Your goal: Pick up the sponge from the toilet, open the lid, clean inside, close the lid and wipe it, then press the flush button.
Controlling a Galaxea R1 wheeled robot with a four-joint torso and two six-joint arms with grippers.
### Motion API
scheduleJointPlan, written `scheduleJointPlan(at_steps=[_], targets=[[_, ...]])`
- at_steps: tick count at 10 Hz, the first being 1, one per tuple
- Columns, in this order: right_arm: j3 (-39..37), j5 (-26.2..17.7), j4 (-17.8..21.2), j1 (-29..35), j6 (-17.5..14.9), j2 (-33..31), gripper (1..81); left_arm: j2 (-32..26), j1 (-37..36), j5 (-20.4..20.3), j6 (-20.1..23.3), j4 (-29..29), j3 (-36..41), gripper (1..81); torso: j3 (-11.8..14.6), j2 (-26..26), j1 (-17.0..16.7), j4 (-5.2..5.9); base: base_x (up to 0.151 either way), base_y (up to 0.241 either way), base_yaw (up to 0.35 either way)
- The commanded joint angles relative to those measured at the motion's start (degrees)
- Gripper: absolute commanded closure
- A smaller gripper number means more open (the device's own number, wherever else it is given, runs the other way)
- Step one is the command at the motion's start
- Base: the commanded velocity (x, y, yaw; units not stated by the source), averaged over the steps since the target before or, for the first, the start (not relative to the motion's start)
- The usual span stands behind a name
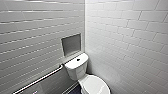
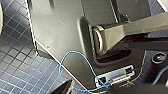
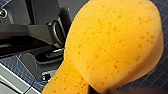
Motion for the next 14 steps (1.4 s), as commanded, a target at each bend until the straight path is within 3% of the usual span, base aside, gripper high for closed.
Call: scheduleJointPlan(at_steps=[1,3,4,5,8,9,10,13,14], targets=[[-1.3,-5.9,3.0,-0.5,-0.6,1.8,81.1,0.8,-1.5,4.1,-0.1,-1.3,-0.6,1.0,0.0,0.0,0.0,0.0,0.0,0.0,0.0],[-1.8,-8.8,4.9,1.2,-2.8,3.0,81.1,0.6,-1.4,4.0,-0.1,-1.2,-0.6,1.0,0.0,0.0,0.0,0.0,0.0,0.0,0.0],[-1.9,-12.7,7.9,2.2,-10.3,4.2,81.1,0.6,-1.4,4.0,0.0,-1.2,-0.6,1.0,0.0,0.0,0.0,0.0,0.0,0.0,0.0],[-2.0,-14.3,17.7,2.8,-20.6,4.7,81.1,0.7,-1.5,3.6,0.0,-1.2,-0.6,1.0,0.0,0.0,0.0,0.0,0.0,0.0,0.0],[-3.1,-14.1,51.2,4.8,-57.2,4.1,81.1,1.1,-1.7,3.2,0.0,-1.0,-0.6,1.0,0.0,0.0,0.0,0.0,0.0,0.0,0.0],[-3.4,-14.2,60.3,5.2,-66.7,3.8,81.1,1.0,-1.8,3.2,0.0,-1.0,-0.6,1.0,0.0,0.0,0.0,0.0,0.0,0.0,0.0],[-3.1,-14.3,64.4,5.9,-69.5,3.4,81.1,0.9,-1.8,3.2,0.0,-1.0,-0.6,1.0,0.0,0.0,0.0,0.0,0.0,0.0,0.0],[-2.5,-14.3,64.1,5.8,-70.3,3.1,81.1,0.2,-2.2,3.2,0.2,-1.1,0.0,1.0,0.0,0.0,0.0,0.0,0.0,0.0,0.0],[1.5,-12.1,62.7,5.1,-70.3,1.5,81.1,-0.3,-2.2,3.2,0.4,-1.0,0.9,1.0,0.0,0.0,0.0,0.0,0.0,0.0,0.0]])
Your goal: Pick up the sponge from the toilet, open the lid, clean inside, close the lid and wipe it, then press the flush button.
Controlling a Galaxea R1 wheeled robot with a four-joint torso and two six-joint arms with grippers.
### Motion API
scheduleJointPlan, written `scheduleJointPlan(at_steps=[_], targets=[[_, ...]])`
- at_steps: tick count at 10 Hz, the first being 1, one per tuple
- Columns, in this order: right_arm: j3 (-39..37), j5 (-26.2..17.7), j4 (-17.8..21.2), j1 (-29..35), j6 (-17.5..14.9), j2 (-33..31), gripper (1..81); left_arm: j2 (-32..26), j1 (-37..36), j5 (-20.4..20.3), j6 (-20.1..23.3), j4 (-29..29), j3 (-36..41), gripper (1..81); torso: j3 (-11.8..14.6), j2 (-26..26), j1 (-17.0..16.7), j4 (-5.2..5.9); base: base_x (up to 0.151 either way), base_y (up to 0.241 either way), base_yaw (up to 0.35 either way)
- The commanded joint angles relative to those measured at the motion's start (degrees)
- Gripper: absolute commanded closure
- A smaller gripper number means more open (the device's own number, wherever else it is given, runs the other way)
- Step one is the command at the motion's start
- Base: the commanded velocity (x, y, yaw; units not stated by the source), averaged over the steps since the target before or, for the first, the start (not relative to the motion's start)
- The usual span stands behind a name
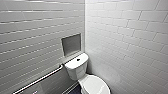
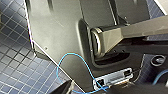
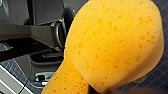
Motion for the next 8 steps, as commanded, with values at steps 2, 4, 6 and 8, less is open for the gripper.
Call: scheduleJointPlan(at_steps=[2,4,6,8], targets=[[21.2,2.3,-3.5,-0.7,-0.6,-10.5,81.1,-4.3,-2.1,3.8,0.3,-0.4,6.7,1.0,0.0,0.0,0.0,0.0,0.0,0.0,0.0],[31.8,2.9,-4.1,-0.5,-0.6,-15.6,81.1,-7.7,-2.1,1.4,0.3,-0.5,13.5,1.0,0.0,0.0,0.0,0.0,0.0,0.0,0.0],[36.5,2.9,-4.2,-0.7,-0.6,-17.1,81.1,-8.3,-2.0,1.3,0.3,-0.5,13.9,1.0,0.0,0.0,0.0,0.0,0.0,0.0,0.0],[36.6,2.9,-3.8,-0.6,-0.4,-17.0,81.1,-8.4,-1.9,1.2,0.3,-0.5,13.9,1.0,0.0,0.0,0.0,0.0,0.0,0.0,0.0]])
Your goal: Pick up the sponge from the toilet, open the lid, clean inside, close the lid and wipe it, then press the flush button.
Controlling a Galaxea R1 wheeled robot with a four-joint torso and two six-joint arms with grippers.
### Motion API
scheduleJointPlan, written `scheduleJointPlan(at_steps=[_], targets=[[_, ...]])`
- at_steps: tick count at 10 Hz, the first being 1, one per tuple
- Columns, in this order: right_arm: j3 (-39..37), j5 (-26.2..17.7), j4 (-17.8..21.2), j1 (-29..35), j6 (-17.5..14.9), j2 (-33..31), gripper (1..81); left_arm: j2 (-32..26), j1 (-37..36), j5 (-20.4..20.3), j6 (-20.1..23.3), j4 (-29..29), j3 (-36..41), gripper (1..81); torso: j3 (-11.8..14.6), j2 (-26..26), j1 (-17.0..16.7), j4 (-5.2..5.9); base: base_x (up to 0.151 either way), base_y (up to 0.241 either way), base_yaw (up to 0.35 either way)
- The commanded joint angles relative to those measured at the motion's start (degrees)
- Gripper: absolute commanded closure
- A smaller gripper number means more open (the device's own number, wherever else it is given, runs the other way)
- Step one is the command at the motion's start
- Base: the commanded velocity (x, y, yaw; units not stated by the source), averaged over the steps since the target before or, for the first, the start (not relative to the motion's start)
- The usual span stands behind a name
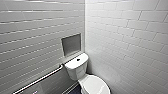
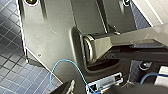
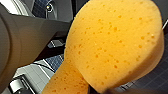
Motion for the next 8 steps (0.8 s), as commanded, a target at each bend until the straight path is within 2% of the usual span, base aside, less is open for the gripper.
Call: scheduleJointPlan(at_steps=[1,5,8], targets=[[5.1,-2.1,-2.0,0.4,-0.2,-4.4,81.1,-0.6,-1.8,3.5,0.3,-0.5,0.7,1.0,0.0,0.0,0.0,0.0,0.0,0.0,0.0],[4.7,-2.2,-2.1,0.3,-0.1,-4.3,81.1,-0.7,-1.8,3.5,0.3,-0.4,0.8,1.0,0.0,0.0,0.0,-0.02,0.0,0.0,0.0],[3.7,-2.1,-2.1,-0.3,-0.1,-4.1,81.1,-0.6,-1.8,3.5,0.3,-0.4,0.8,1.0,0.0,0.0,-0.1,0.0,0.077,0.0,0.0]])
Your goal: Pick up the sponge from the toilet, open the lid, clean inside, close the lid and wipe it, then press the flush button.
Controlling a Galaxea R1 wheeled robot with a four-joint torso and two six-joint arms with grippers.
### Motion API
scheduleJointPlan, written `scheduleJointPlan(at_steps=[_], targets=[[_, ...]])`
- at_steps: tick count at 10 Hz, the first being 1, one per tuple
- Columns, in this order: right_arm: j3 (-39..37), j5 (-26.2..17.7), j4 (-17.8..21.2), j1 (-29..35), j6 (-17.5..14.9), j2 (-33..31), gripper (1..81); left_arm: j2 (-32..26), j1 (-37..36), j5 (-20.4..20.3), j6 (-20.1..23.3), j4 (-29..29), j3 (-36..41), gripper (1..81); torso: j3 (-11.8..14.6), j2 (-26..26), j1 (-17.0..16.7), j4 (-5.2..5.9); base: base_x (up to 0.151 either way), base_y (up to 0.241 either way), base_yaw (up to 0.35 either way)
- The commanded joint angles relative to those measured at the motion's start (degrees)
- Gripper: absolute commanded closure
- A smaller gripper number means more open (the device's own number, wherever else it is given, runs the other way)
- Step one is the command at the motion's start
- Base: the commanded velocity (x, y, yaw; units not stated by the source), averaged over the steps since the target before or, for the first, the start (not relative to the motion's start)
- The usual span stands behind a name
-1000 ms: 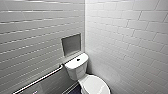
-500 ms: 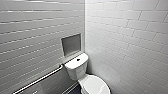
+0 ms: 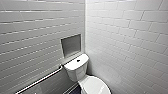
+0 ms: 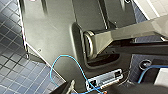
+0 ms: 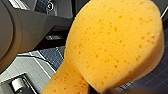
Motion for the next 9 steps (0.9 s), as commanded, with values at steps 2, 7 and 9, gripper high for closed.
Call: scheduleJointPlan(at_steps=[2,7,9], targets=[[-0.1,-3.6,-0.7,0.9,-0.1,-0.4,81.1,-0.6,-2.4,3.5,0.2,-0.4,0.7,1.0,0.0,0.0,0.0,0.0,0.085,0.0,0.0],[-0.1,-3.6,-0.8,0.9,-0.1,-0.6,81.1,-0.6,-2.3,3.5,0.2,-0.5,0.7,1.0,0.0,0.0,0.0,0.0,0.086,0.0,0.0],[-0.1,-3.5,-0.8,0.9,-0.2,-0.8,81.1,-0.7,-2.3,3.5,0.2,-0.4,0.7,1.0,0.0,0.0,0.0,-0.02,0.087,0.0,0.0]])
